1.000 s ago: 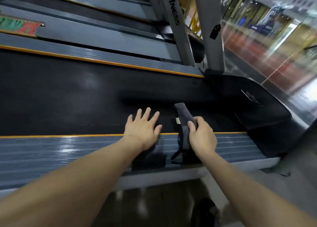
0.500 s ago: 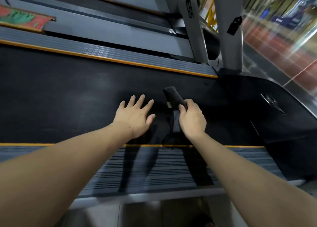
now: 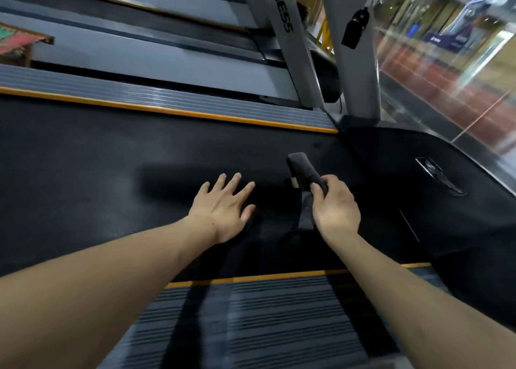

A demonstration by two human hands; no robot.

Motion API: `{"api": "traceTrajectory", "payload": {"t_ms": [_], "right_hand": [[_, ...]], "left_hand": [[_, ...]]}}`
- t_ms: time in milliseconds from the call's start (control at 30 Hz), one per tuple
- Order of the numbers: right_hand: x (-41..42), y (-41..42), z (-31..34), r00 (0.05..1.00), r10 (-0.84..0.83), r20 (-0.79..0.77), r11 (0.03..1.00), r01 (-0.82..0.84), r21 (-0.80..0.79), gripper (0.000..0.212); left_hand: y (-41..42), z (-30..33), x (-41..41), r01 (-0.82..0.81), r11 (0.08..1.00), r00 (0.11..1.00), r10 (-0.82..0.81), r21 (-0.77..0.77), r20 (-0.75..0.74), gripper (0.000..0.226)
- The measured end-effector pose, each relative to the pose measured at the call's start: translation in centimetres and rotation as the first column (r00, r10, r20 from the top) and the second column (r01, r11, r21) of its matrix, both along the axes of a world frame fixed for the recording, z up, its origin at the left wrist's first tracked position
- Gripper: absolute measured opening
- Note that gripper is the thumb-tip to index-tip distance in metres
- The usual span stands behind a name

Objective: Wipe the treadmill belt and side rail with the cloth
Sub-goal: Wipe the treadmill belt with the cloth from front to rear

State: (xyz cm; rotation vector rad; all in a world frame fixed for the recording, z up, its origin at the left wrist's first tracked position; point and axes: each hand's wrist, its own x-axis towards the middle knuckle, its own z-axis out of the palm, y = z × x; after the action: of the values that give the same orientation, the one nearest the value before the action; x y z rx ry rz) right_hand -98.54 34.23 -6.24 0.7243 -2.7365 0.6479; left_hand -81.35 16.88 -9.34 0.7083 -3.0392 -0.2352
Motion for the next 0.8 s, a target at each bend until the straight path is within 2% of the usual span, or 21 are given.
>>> {"api": "traceTrajectory", "payload": {"t_ms": [133, 333, 533, 700, 800], "right_hand": [[-5.4, 1.2, -1.4, 0.998, -0.061, -0.01, 0.998, 0.061, -0.028, 0.025], [-13.0, -0.9, -3.2, 0.986, -0.102, -0.133, 0.992, 0.091, -0.088, 0.029], [-17.9, -4.5, -6.7, 0.995, 0.089, 0.051, 0.984, -0.096, 0.149, 0.058], [-19.4, -5.4, -8.2, 0.962, 0.191, 0.194, 0.907, -0.249, 0.341, 0.058], [-20.8, -6.2, -8.9, 0.951, 0.195, 0.238, 0.885, -0.276, 0.375, 0.054]], "left_hand": [[-0.7, -1.3, -5.9, 0.034, 0.999, 0.998, -0.035, -0.036, -0.043, 0.063], [-3.0, -2.6, -13.5, 0.038, 0.999, 0.998, -0.038, -0.004, -0.047, 0.061], [-4.5, -3.3, -18.7, 0.005, 1.0, 1.0, -0.005, -0.01, -0.014, 0.059], [-6.2, -4.4, -21.5, 0.014, 1.0, 1.0, -0.014, -0.018, 0.0, 0.058], [-7.6, -5.3, -22.7, -0.028, 1.0, 0.996, 0.028, 0.005, 0.084, 0.057]]}}
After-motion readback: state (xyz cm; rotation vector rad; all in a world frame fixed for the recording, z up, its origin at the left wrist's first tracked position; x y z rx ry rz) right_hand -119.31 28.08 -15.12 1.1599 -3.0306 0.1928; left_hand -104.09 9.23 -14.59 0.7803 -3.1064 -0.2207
